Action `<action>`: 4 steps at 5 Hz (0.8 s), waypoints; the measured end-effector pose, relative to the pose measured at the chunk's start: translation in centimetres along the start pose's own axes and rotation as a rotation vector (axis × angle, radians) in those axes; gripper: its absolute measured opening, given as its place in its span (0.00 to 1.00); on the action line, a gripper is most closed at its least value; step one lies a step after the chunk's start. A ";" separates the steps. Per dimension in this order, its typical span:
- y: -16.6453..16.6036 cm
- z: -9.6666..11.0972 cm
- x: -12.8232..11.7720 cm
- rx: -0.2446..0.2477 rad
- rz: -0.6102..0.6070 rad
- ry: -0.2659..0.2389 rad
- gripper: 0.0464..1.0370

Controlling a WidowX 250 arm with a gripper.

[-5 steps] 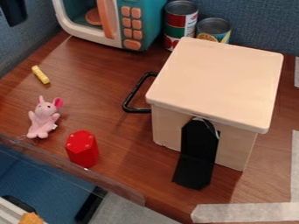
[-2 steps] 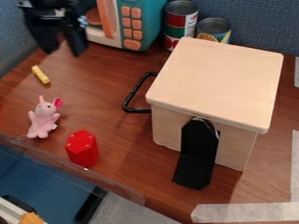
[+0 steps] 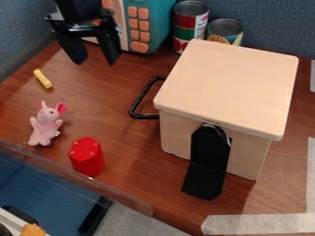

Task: Open the drawer

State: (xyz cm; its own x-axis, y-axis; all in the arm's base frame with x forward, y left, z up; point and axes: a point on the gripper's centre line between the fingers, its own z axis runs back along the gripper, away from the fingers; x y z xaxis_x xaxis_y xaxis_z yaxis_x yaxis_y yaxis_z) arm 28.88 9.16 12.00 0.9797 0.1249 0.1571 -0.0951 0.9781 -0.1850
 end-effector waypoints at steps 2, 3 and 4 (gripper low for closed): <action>-1.5 -3.2 1.0 0.015 0.025 0.031 0.96; -2.0 -4.8 1.3 -0.010 0.040 0.069 0.96; -2.3 -6.1 1.4 -0.023 0.044 0.095 0.96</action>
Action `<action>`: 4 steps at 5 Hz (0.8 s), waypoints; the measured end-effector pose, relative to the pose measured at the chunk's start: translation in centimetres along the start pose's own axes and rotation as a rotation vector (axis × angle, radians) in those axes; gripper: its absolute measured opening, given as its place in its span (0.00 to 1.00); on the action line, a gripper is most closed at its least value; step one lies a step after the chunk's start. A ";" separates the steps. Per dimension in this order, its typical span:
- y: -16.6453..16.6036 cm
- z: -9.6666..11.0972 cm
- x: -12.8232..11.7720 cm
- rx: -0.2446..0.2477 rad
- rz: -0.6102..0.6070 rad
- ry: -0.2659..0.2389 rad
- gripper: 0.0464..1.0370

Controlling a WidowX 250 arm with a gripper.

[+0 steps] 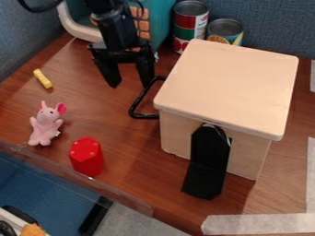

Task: Open the drawer

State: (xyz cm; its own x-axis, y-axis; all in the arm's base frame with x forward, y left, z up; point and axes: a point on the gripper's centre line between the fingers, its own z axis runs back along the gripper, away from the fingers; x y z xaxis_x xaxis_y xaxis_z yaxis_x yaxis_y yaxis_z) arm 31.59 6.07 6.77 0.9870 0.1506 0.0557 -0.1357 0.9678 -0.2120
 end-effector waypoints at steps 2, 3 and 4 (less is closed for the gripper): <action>-0.3 -2.1 0.0 0.024 -0.004 0.043 0.96; -0.4 -3.6 -0.2 0.033 -0.005 0.082 0.96; -0.2 -4.3 0.0 0.047 -0.012 0.091 0.91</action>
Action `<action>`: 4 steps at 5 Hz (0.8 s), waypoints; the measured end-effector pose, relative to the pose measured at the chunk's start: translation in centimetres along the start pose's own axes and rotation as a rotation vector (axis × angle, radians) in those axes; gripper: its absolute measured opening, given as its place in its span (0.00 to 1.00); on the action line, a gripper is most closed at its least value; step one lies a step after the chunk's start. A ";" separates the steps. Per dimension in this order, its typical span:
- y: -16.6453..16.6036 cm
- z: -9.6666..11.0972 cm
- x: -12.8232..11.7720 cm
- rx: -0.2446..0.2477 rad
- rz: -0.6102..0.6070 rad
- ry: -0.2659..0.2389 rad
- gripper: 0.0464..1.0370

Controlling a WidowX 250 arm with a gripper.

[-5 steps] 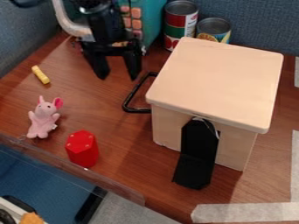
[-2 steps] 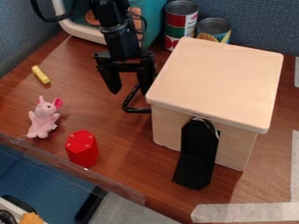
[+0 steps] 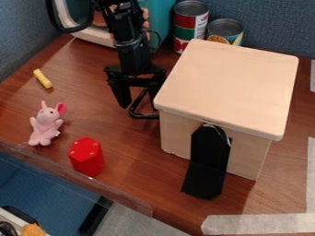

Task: Open the drawer

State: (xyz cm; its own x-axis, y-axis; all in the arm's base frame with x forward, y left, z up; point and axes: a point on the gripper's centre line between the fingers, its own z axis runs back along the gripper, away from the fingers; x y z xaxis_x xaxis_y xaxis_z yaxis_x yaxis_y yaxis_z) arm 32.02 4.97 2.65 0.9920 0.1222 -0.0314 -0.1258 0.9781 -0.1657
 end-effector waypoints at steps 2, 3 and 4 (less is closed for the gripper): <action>0.2 0.0 -0.4 0.008 -0.012 0.028 0.30; 0.6 0.3 -0.7 0.016 -0.030 0.049 0.12; 1.2 1.7 -0.5 0.017 -0.041 0.012 0.08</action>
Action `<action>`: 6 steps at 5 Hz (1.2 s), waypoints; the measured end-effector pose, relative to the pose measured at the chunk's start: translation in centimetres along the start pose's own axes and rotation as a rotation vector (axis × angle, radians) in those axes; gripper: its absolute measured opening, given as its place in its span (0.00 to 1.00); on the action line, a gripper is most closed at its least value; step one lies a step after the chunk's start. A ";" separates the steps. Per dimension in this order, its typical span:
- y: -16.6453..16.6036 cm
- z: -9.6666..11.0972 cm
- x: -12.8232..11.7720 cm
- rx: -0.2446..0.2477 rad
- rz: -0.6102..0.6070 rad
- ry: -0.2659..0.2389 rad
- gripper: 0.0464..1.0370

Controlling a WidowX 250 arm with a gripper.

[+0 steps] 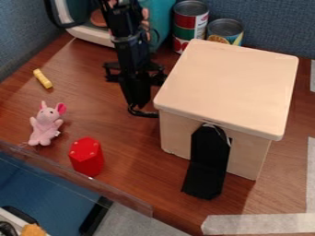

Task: Open the drawer

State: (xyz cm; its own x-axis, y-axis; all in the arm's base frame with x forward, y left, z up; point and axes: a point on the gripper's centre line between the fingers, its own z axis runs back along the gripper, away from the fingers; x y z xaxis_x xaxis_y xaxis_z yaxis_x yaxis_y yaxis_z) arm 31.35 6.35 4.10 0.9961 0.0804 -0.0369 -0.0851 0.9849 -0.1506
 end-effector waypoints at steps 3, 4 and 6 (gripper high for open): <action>4.2 1.6 -1.3 0.056 0.042 0.008 0.08; 5.2 1.9 -1.5 0.078 0.050 0.010 0.08; 7.6 3.3 -1.8 0.167 0.044 0.041 0.08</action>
State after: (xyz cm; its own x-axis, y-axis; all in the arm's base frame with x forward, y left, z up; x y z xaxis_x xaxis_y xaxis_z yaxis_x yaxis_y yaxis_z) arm 29.01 14.18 6.25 0.9894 0.1209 -0.0810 -0.1198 0.9926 0.0179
